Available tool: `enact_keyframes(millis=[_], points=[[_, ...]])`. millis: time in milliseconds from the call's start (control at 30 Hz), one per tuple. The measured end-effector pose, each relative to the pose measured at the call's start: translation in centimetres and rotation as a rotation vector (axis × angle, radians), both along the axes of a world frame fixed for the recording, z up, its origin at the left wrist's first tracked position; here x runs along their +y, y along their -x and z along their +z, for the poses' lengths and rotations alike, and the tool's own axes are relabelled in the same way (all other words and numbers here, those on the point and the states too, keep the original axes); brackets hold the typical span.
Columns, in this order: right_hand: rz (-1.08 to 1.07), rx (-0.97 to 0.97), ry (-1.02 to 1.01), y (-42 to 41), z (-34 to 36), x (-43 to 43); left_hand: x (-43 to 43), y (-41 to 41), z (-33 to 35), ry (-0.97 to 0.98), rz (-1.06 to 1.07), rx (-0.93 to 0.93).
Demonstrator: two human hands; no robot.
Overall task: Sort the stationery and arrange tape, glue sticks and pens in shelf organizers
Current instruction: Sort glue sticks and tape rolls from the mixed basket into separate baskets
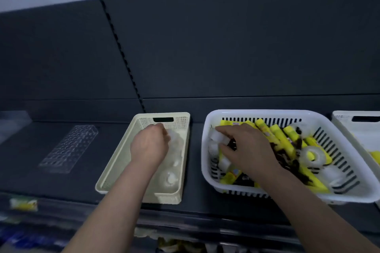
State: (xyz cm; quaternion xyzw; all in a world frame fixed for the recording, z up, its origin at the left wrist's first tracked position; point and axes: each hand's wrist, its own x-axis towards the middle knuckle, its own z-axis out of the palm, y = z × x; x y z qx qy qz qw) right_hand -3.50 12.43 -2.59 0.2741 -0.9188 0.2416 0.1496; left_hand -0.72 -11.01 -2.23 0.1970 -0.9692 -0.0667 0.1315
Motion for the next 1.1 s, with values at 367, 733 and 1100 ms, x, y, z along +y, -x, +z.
enact_keyframes(millis=[367, 733, 1100], points=[[0.179, -0.028, -0.03, -1.8, -0.5, -10.2, -7.2, -3.3, -1.1, 0.065, -0.018, -0.151], [0.164, -0.127, -0.174, -2.3, -0.4, -11.7, -6.7, -2.8, -0.8, -0.143, -0.195, -0.055], [-0.316, -0.084, -0.134, -2.2, -0.2, 2.4, 3.4, 0.9, 1.1, -0.195, -0.483, 0.014]])
